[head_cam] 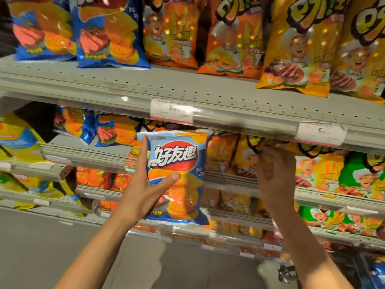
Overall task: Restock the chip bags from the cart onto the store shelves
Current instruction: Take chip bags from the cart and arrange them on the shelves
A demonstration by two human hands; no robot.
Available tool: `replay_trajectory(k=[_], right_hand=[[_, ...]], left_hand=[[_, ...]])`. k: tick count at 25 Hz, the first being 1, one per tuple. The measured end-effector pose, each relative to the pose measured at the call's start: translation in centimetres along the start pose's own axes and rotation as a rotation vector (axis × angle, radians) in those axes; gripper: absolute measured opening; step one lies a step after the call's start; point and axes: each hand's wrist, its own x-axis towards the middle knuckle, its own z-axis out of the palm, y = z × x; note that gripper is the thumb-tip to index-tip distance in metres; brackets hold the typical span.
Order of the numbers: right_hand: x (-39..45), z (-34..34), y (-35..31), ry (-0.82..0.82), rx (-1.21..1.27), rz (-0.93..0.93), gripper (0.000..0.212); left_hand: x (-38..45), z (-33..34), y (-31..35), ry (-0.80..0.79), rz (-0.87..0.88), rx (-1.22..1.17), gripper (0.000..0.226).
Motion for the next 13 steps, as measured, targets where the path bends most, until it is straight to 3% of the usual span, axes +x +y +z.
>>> replay_trajectory(k=[4,10,13], right_hand=[[-2.0,4.5,-7.9,-0.096,0.051,-0.116,0.027],[-4.5,13.6,-19.7,-0.388,0.152,-0.185,0.042],[-5.6,16.4,-21.3,-0.514,0.071,-0.138,0.061]], left_hand=[[1.7,-5.4,-1.7,-0.007,0.091,0.003,0.105],[6.6,-16.9,-3.2,0.083,-0.017,-0.121,0.115],[10.2,-20.2,-2.9,0.063,0.106,-0.061,0.092]])
